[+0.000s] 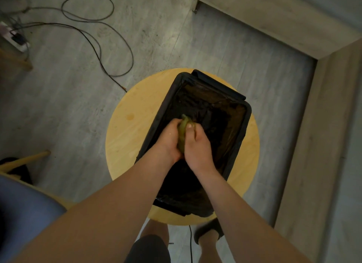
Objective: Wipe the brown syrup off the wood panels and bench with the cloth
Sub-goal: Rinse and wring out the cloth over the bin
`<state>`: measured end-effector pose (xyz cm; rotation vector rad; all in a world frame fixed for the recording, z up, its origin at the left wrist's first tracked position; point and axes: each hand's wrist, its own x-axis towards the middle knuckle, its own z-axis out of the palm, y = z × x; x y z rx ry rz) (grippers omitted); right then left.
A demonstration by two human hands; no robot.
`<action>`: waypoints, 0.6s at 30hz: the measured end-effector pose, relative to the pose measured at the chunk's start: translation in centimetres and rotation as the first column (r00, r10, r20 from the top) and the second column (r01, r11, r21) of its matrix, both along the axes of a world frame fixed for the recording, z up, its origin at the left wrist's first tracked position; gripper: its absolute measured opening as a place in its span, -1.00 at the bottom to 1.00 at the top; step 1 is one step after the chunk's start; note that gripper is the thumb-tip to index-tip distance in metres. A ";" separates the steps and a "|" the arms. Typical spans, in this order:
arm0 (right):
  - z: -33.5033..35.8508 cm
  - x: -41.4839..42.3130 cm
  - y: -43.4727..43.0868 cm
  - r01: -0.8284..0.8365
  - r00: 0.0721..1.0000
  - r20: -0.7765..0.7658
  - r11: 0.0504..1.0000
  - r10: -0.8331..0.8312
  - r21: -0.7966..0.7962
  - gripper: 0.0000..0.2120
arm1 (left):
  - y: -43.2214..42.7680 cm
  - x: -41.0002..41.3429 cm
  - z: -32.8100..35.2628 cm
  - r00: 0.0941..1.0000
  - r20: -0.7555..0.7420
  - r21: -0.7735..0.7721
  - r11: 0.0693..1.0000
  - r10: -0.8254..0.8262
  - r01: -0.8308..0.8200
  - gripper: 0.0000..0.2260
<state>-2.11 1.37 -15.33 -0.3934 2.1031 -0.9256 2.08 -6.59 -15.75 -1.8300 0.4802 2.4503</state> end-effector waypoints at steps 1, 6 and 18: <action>1.0 0.6 0.4 -0.033 0.998 -0.056 0.998 0.030 -0.055 -0.75 | -0.2 -0.1 0.0 0.999 0.003 -0.033 0.999 -0.043 0.043 -0.58; 2.1 1.7 1.1 -0.201 0.945 -0.303 0.948 0.121 -0.248 -0.71 | -0.8 -0.5 1.0 0.983 0.025 -0.140 0.973 -0.180 0.182 -0.57; -5.2 -3.8 -1.6 -0.050 0.929 -0.323 0.927 0.180 0.372 -0.61 | 0.7 0.4 1.0 0.999 -0.023 -0.135 0.990 0.041 -0.044 -0.74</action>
